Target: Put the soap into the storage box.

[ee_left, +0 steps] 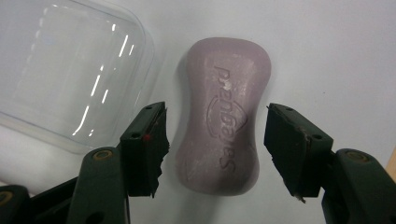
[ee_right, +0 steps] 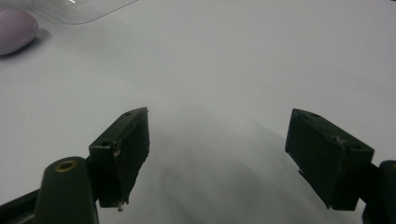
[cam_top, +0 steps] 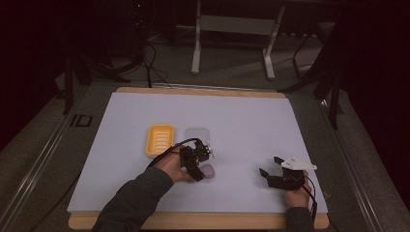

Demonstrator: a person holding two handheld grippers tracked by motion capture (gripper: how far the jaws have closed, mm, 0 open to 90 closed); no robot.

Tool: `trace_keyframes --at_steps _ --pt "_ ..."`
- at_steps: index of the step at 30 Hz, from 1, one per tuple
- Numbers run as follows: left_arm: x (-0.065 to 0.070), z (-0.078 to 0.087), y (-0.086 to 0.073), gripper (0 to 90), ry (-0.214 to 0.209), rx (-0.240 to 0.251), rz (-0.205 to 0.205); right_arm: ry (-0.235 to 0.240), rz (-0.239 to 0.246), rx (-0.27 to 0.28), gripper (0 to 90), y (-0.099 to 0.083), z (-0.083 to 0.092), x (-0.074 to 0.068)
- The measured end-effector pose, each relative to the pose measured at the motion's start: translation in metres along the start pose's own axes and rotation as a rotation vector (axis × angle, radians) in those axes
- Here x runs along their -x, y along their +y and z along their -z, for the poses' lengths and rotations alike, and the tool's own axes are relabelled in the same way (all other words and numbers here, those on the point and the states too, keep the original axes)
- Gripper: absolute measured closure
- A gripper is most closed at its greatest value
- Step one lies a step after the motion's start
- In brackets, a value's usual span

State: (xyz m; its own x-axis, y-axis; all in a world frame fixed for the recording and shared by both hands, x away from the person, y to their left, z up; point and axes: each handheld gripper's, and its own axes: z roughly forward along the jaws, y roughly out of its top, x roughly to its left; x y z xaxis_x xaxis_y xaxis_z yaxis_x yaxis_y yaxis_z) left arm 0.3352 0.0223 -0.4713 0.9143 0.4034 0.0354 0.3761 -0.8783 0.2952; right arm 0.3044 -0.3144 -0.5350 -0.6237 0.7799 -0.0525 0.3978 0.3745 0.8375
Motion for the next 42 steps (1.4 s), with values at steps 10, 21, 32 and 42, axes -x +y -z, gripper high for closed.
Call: trace_keyframes --at_steps 10,21,32,42 --pt "0.001 -0.010 0.003 39.5 -0.011 -0.028 -0.007 -0.001 0.003 -0.001 21.4 0.000 0.000 0.000" --pt "0.002 -0.017 0.006 39.4 -0.017 -0.057 -0.011 0.000 0.003 -0.002 21.4 0.000 0.000 0.000" --pt "0.001 -0.023 0.010 40.0 -0.018 -0.098 -0.032 0.000 0.005 -0.002 21.4 0.000 0.000 0.000" --pt "0.001 -0.029 0.013 41.7 -0.028 -0.122 -0.038 0.000 0.005 -0.002 21.4 0.000 0.000 0.000"
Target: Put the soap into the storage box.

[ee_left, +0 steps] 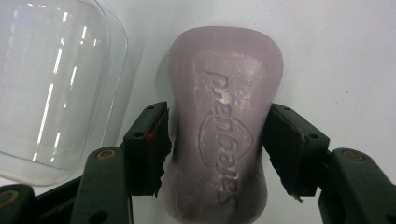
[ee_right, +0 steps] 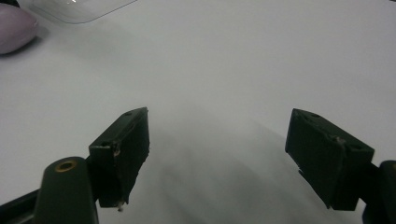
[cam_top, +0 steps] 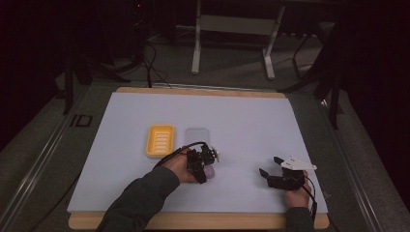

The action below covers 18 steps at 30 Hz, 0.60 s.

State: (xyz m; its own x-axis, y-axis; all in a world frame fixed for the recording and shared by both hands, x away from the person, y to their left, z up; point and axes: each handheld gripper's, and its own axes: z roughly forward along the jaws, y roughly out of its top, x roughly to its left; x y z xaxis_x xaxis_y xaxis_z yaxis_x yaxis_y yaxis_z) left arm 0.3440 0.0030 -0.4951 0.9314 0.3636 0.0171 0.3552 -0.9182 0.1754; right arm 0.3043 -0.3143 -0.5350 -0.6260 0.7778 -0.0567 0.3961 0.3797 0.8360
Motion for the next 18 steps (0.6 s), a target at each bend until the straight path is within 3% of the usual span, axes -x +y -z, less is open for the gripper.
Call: trace_keyframes --at_steps 18 --pt "-0.0022 -0.0039 0.0012 44.3 -0.019 -0.022 -0.011 0.000 0.001 -0.001 21.4 0.0000 -0.0001 -0.0003"
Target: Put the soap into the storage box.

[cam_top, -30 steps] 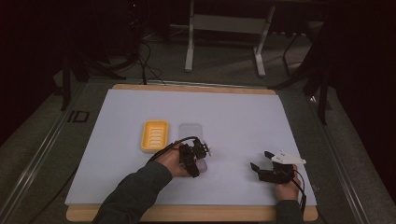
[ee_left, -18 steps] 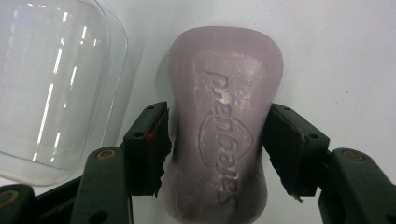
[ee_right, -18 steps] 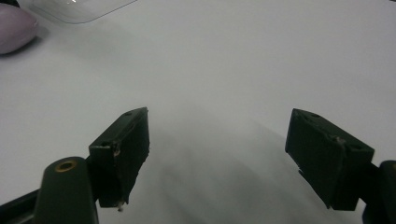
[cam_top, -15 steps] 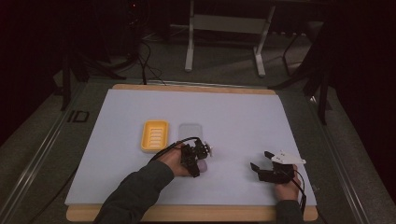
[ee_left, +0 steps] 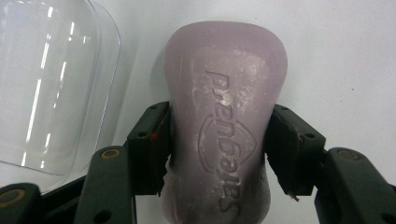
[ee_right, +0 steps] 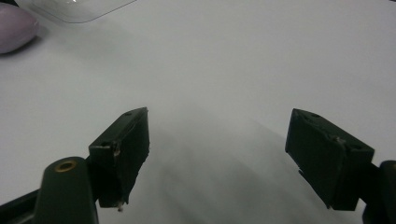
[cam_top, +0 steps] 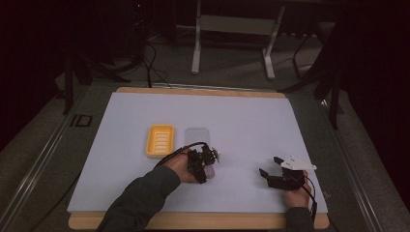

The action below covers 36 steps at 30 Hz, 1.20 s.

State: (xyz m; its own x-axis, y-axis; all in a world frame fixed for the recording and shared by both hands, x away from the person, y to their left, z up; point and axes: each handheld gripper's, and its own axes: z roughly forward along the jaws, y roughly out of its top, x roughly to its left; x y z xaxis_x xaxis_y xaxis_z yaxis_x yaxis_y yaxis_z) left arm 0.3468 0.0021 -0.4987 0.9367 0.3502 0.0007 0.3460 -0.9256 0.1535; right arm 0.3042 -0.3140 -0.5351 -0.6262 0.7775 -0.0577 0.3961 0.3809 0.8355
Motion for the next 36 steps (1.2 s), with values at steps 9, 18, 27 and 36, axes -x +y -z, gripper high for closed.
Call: trace_keyframes --at_steps 9,18,27,36 --pt "-0.0012 0.0006 0.0011 48.4 -0.001 -0.009 -0.004 0.000 0.001 0.000 21.3 0.0000 0.0000 0.0000" --pt "0.0005 0.0006 0.0026 49.6 0.011 -0.018 -0.019 0.000 0.000 0.001 21.3 0.0000 0.0001 0.0000" --pt "0.0021 0.0014 0.0030 49.8 0.020 -0.027 -0.034 0.001 0.000 0.001 21.3 0.0000 0.0001 0.0001" --pt "0.0006 0.0026 0.0012 49.8 0.028 -0.032 -0.026 0.000 0.000 0.001 21.3 0.0000 0.0002 0.0000"
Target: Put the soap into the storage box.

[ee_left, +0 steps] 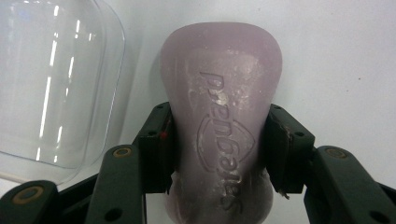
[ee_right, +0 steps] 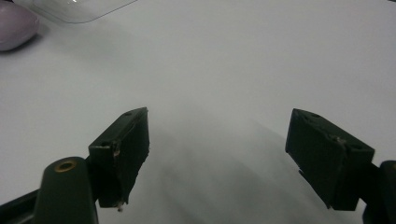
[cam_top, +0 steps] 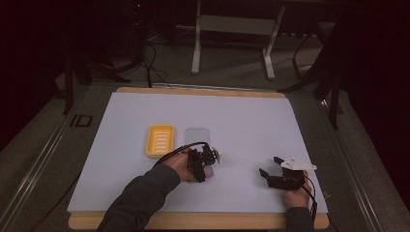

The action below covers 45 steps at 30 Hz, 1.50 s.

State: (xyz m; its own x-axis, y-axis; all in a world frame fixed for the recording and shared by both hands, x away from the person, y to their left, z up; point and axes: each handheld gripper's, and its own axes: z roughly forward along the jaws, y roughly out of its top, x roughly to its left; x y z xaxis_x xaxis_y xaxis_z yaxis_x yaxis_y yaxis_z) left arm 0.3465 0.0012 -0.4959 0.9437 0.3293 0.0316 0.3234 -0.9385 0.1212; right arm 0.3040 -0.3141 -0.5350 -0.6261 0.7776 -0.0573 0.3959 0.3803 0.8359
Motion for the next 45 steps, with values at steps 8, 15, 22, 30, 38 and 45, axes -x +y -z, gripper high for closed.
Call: trace_keyframes --at_steps 8,15,22,30,38,45 --pt "-0.001 0.001 -0.002 49.8 0.000 -0.001 0.005 0.000 0.000 0.000 21.3 0.000 0.000 0.000" --pt "-0.002 0.002 -0.005 49.8 -0.004 -0.001 0.010 0.000 0.000 0.000 21.3 0.000 0.000 0.000" --pt "-0.005 0.005 -0.008 49.8 -0.009 0.001 0.018 0.000 0.001 0.001 21.3 0.000 0.000 0.000" --pt "-0.010 0.009 -0.013 49.8 -0.009 0.008 0.041 0.000 0.000 0.001 21.3 0.000 0.000 0.000" --pt "-0.014 0.015 -0.017 49.8 -0.007 0.017 0.063 0.000 0.000 0.001 21.2 0.000 0.000 0.000" --pt "-0.018 0.020 -0.020 49.8 0.002 0.028 0.077 0.000 -0.001 0.002 21.2 0.000 0.000 0.000"
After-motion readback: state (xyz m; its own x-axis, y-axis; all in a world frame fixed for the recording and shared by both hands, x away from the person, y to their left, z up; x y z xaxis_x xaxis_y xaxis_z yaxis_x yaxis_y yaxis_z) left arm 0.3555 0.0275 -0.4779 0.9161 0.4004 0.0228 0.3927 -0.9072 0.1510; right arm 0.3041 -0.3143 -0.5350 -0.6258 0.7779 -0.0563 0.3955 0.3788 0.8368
